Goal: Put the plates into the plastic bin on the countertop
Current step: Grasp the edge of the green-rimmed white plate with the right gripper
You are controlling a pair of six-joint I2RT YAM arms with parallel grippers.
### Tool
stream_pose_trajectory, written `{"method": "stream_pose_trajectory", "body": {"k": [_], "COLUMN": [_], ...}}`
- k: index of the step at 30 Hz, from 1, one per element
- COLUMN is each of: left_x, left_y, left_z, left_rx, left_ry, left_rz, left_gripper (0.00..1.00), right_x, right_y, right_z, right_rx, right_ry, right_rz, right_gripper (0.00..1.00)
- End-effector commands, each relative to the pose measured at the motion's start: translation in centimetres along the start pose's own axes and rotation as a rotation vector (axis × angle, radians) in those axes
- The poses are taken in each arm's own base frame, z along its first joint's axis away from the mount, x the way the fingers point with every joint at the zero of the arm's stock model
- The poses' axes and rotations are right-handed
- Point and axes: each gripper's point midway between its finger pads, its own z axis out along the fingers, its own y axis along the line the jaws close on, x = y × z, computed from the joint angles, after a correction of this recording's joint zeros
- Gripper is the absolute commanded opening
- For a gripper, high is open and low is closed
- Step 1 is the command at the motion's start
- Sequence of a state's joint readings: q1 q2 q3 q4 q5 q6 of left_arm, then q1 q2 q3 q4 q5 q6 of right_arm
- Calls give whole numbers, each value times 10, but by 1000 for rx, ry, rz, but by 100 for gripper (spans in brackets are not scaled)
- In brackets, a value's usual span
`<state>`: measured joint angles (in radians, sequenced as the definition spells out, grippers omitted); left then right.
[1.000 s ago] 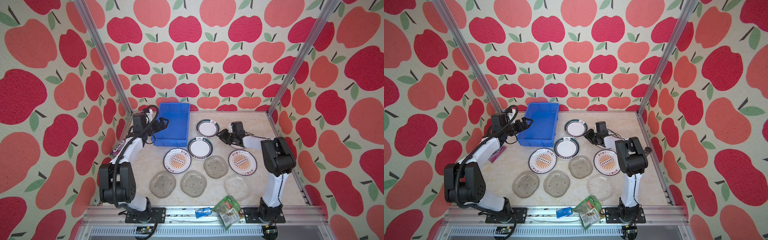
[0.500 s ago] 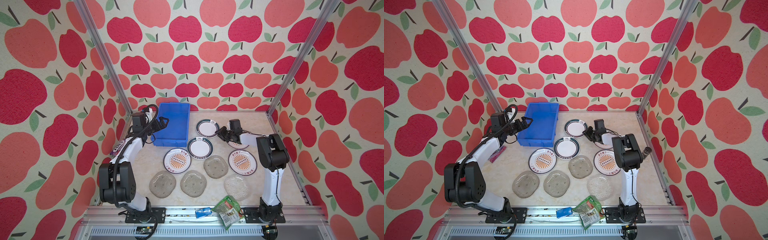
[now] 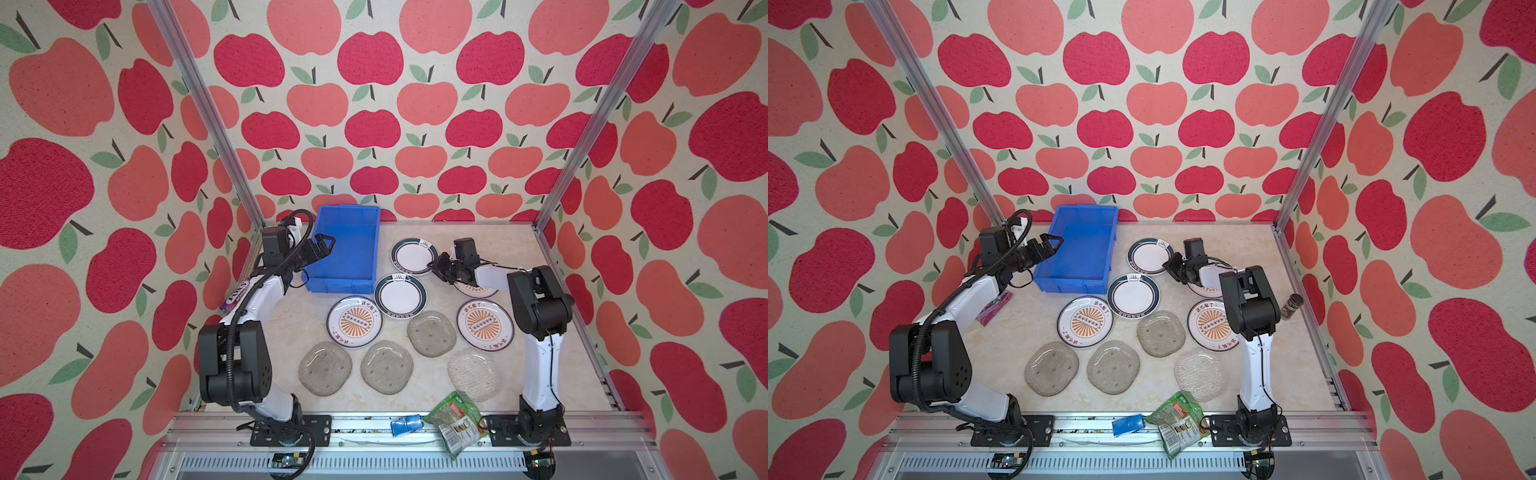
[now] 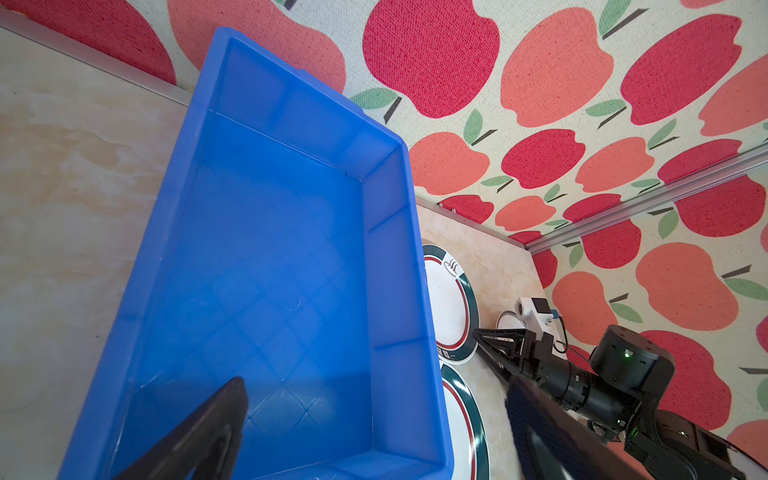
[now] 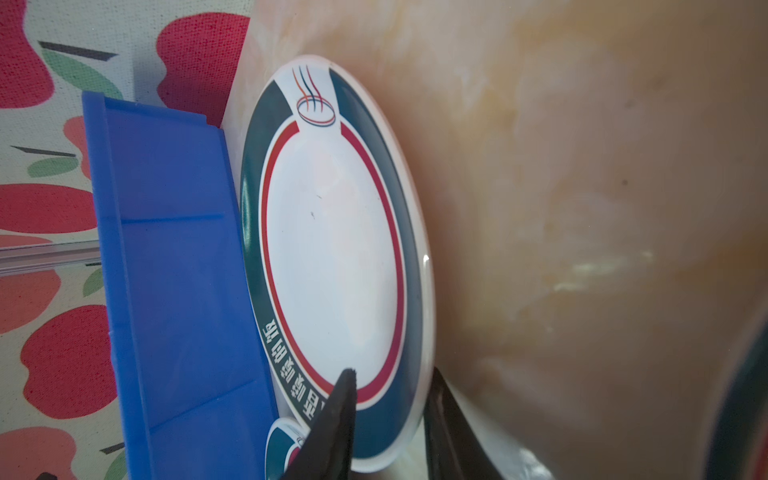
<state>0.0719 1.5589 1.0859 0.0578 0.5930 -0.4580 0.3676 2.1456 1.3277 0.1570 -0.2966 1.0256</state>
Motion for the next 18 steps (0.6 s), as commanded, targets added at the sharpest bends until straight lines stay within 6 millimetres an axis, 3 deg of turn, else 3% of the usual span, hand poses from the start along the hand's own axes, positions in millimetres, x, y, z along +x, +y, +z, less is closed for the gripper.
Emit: {"method": "stream_pose_trajectory", "body": {"k": [1, 12, 14, 18], "left_x": [2, 3, 4, 5], "left_y": [1, 5, 6, 8], "left_z": [1, 1, 1, 1], "left_rx": [18, 10, 6, 1], "left_ry": [-1, -4, -6, -5], "left_rz": [-8, -11, -13, -16], "left_gripper": [99, 99, 99, 99], "right_x": [3, 1, 1, 2], "right_y": [-9, -19, -20, -25], "right_z": [10, 19, 20, 22], "right_rx": [30, 31, 28, 41], "right_ry": [6, -19, -22, -25], "right_rz": [35, 97, 109, 120], "right_gripper": [29, 27, 22, 20]}}
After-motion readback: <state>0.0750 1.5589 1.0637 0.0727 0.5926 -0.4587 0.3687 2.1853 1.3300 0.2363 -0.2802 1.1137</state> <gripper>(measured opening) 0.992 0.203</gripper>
